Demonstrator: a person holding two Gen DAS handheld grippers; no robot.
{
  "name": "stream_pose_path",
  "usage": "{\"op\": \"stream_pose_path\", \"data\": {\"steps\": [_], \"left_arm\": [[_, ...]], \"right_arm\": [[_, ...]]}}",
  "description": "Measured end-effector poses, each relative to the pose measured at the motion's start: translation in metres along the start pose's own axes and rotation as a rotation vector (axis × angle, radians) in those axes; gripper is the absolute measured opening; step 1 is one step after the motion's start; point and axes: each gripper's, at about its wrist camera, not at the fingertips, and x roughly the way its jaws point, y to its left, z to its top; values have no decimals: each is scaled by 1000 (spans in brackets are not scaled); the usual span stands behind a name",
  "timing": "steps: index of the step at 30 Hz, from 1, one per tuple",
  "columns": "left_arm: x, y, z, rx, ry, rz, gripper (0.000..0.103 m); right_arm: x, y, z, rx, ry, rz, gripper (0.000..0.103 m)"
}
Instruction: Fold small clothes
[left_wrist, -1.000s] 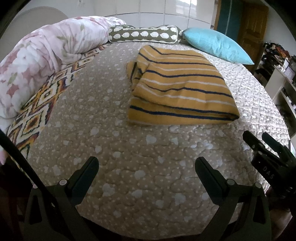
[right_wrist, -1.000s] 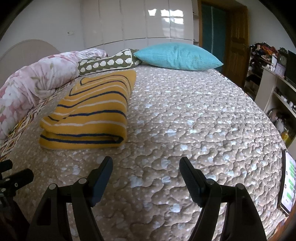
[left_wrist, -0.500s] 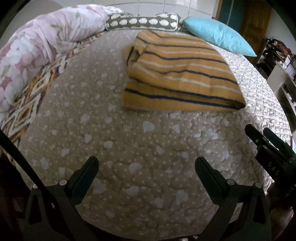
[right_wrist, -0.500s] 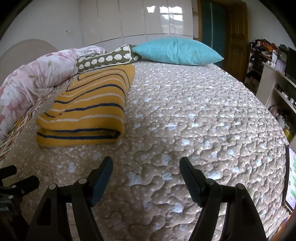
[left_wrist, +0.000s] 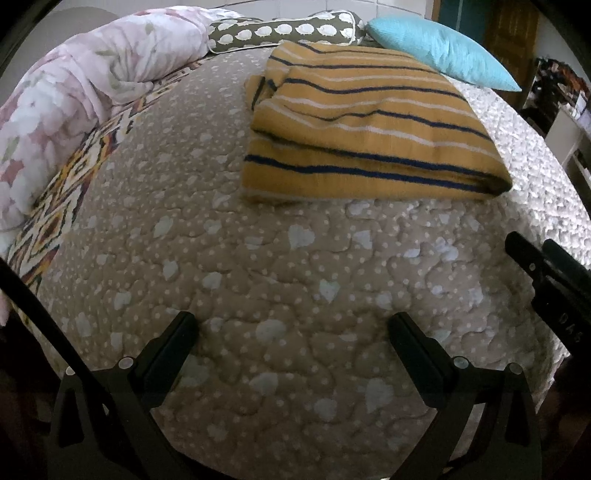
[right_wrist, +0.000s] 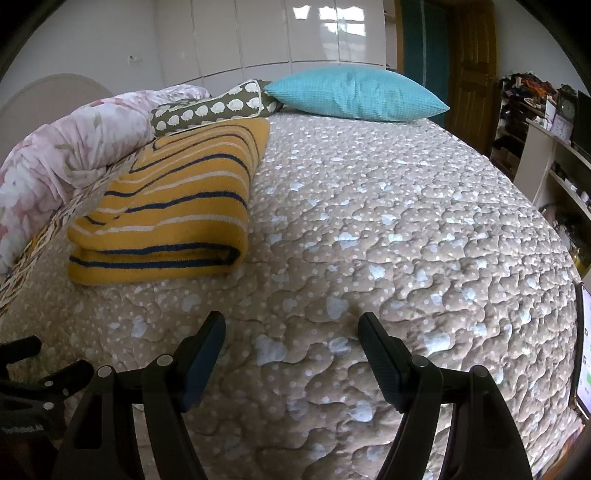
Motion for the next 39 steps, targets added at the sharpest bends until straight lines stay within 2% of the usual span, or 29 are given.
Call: {"op": "stream_pose_path", "data": {"steps": [12,16,21,26,28,29,30,32,33,35,39], "left_arm": [[4,1,0,1,4,-3,103],[6,1,1,-2,6,-8,103],[5,0,-2,22,-12,-10,103],[-10,16,-1,-19,-38,-65,103],[-21,29,0,-54,-63,-83,103],[-25,35,1,-68,-76,-84,103],[-30,46,2,-92,-93,-86,103],[-35,61,2,-127,-109,-91,103],[-38,72,3,-150,-118,-99,103],[-41,86,4,-175,-134,-104,103],[-42,104,5,-210,-155,-81,103]], "right_arm": [[1,1,-1,-3,1,-1,80],[-11,1,7,3,-43,-2,80],[-33,12,48,-26,-130,8,80],[-21,53,94,-149,-176,77,80],[0,70,105,-197,-139,110,65],[13,76,108,-200,-102,126,50],[30,81,110,-193,-50,150,45],[65,87,106,-183,62,186,45],[76,90,103,-193,100,176,45],[68,102,103,-242,77,142,45],[46,121,127,-254,0,208,45]]}}
